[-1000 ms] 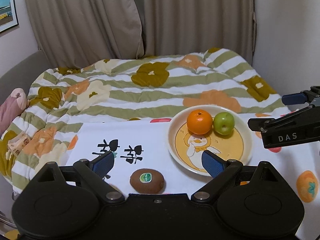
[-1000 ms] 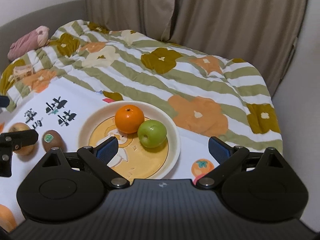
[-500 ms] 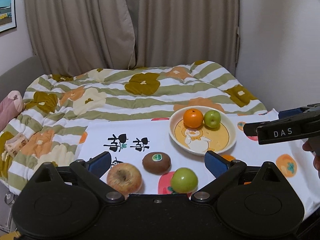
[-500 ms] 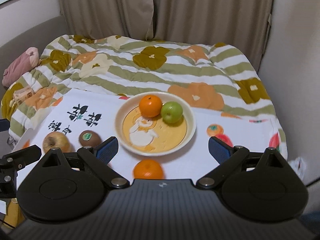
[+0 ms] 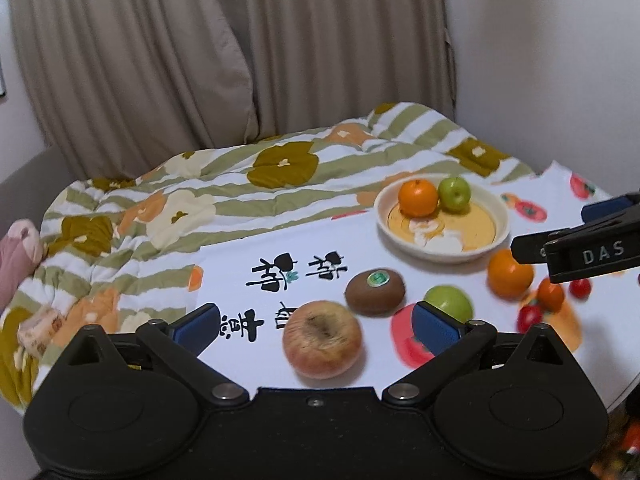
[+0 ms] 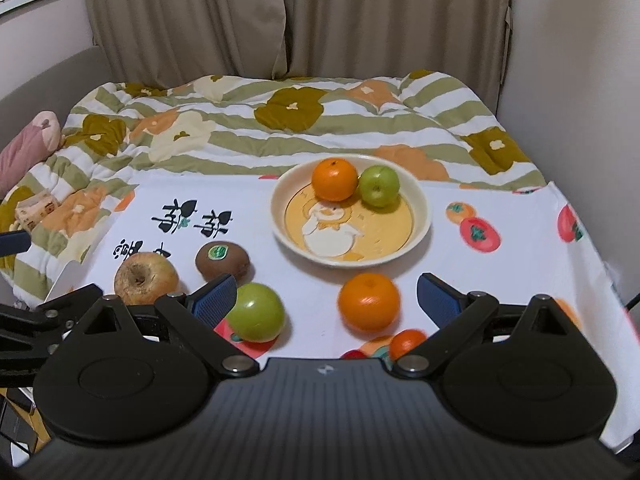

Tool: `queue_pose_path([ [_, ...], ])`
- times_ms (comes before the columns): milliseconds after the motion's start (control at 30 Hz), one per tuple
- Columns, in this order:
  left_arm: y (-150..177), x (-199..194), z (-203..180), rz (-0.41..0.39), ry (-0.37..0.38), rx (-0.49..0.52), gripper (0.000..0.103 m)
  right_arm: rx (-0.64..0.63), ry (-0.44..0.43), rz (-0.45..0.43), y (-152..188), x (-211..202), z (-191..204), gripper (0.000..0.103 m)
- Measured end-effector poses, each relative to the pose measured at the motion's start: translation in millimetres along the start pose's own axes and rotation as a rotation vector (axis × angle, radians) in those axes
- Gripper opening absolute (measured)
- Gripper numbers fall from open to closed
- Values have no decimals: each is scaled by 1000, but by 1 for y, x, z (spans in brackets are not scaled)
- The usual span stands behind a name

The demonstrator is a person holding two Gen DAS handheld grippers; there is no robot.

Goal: Organize fruits
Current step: 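Grasp the red apple with the left tool while the right tool grasps another green apple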

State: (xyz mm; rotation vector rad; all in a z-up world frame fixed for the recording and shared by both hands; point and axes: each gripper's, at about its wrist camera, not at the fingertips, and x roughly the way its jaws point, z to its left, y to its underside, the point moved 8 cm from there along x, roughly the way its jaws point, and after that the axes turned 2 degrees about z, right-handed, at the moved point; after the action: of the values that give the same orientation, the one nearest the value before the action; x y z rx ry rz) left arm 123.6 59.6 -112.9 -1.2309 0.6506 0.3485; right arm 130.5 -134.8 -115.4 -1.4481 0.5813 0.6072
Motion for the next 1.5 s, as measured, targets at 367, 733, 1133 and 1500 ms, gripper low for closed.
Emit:
queue_pose_path([
  [367,27,63,5,38,107,118,103,74,8,55,34,51,33,103],
  [733,36,100,-3,98,148,150,95,102,3,72,38,83,41,103],
  [1133,40,110,0,128,174,124,78,116,-14,111,41,98,45,95],
  [1500,44,104,4,136,172,100,77,86,-25,131,40,110,51,86],
])
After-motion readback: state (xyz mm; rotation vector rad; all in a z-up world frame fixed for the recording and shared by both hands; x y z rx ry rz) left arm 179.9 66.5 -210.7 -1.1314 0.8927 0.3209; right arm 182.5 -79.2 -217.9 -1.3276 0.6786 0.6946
